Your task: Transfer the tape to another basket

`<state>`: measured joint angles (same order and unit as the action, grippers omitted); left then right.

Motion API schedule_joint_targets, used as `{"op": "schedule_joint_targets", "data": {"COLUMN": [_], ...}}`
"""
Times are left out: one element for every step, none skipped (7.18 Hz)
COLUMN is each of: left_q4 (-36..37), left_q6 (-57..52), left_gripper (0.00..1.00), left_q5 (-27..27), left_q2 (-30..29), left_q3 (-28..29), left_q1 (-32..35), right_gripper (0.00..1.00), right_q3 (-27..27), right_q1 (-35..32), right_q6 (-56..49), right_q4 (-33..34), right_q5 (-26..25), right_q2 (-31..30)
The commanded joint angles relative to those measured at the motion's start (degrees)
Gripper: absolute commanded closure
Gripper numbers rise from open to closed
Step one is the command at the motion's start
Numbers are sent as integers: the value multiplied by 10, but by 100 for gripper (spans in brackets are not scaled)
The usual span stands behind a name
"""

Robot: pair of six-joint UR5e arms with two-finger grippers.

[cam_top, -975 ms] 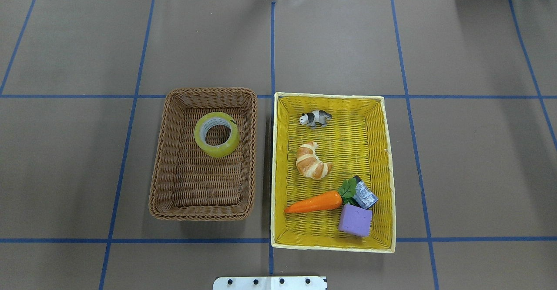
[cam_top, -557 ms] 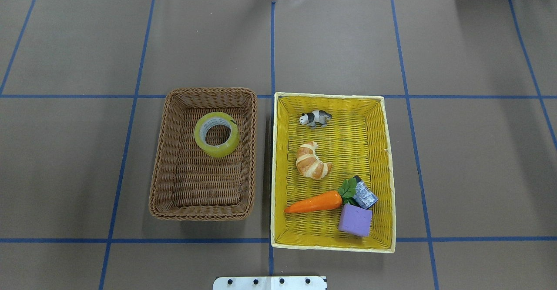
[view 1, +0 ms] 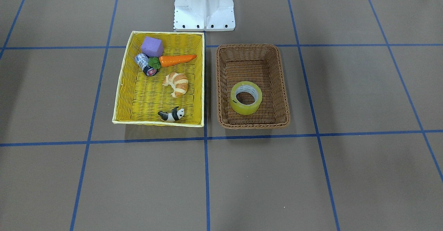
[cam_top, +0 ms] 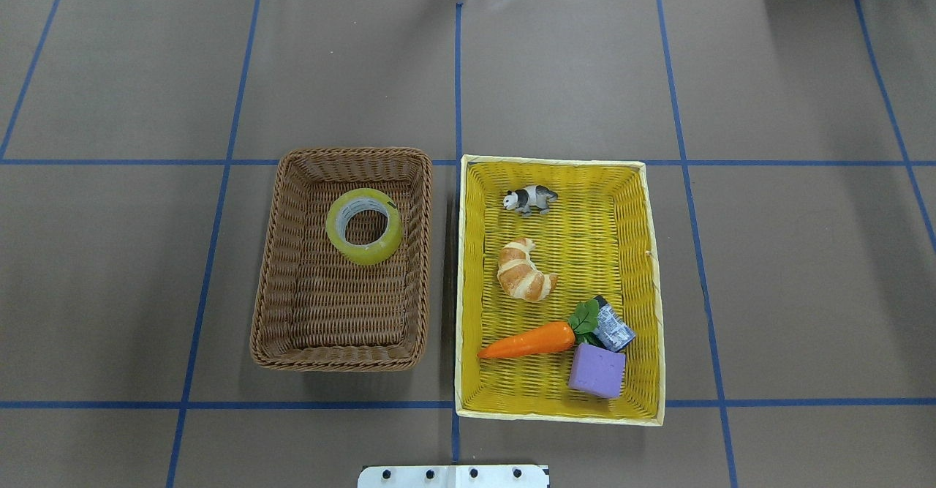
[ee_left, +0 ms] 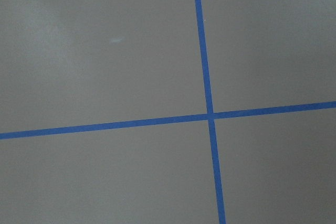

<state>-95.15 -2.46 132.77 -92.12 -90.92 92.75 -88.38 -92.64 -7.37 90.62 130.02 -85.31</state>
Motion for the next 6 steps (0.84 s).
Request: {"op": "schedule_joint_targets", "data": {"left_q4": [-3,-2,-3,-3,-3,-3], "left_q6": [0,0,0,0,0,0], "left_gripper": [1,1,1,1,1,1], "left_q5": [-3,-3,-2,-2,-2,-3], "left_q2": [1,1,1,2,4,5], "left_q3": [-1,-1,-3,-5,-5,-7], "left_q1": [0,0,2,2,0,0], "right_gripper": [0,0,0,0,0,0], "right_q3": [1,2,2,4,3,4], "right_q1": [0,0,0,0,0,0], "right_q6": [0,0,1,1,1,1], "right_q4": [0,0,0,0,0,0], "right_q5": [0,0,0,0,0,-1], "right_q2": [1,1,1,1,2,5]}}
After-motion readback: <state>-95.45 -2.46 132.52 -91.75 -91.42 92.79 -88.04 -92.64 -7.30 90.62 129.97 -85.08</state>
